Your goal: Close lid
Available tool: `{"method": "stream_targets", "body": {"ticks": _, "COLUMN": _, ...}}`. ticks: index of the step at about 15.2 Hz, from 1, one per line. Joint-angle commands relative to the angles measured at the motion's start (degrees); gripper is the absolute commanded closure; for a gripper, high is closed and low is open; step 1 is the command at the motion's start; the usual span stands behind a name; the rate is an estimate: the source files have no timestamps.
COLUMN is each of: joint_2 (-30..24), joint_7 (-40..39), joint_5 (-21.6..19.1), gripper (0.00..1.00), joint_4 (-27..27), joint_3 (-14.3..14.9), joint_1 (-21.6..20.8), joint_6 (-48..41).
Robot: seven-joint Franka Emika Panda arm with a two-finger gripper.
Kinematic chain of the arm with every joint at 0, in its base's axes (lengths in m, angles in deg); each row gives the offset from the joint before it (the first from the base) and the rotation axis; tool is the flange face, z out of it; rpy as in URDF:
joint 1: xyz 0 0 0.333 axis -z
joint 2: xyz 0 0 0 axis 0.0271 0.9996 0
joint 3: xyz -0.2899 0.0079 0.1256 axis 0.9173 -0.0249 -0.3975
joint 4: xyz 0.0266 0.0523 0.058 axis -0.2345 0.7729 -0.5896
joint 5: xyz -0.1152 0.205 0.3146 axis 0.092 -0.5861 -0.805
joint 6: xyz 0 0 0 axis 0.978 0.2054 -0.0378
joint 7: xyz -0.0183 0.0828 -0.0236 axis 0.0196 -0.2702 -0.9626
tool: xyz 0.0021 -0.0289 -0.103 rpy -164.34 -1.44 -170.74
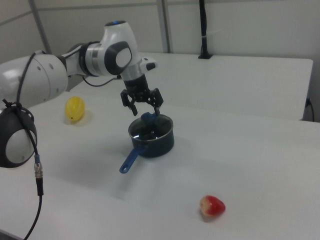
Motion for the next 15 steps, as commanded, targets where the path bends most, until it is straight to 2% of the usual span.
{"method": "stream_targets", "body": {"ticks": 1, "joint_2": -8.77, "joint_7": 4.78, "joint_5": -0.30, "gripper": 0.00, "joint_4": 6.66, "joint_3": 0.93, "joint_1": -0.51, "joint_6": 0.56}}
{"method": "stream_targets", "body": {"ticks": 3, "joint_2": -12.55, "joint_7": 9.27, "joint_5": -1.45, "gripper": 0.00, "joint_4": 8.25, "joint_3": 0.66, "joint_1": 0.10, "joint_6": -3.02}}
{"method": "stream_targets", "body": {"ticks": 6, "joint_2": -17.73, "joint_7": 11.22, "joint_5": -2.15, "gripper": 0.00, "joint_4": 9.04, "joint_3": 0.31, "joint_1": 0.19, "joint_6": -12.15}}
{"method": "stream_targets", "body": {"ticks": 10, "joint_2": -26.96, "joint_7": 11.40, "joint_5": -6.89, "gripper": 0.00, "joint_4": 14.30, "joint_3": 0.49, "joint_1": 1.07, "joint_6": -18.67}}
{"method": "stream_targets", "body": {"ticks": 15, "joint_2": -32.42, "joint_7": 10.96, "joint_5": -9.10, "gripper": 0.00, "joint_4": 17.03, "joint_3": 0.75, "joint_1": 1.42, "joint_6": -25.10}}
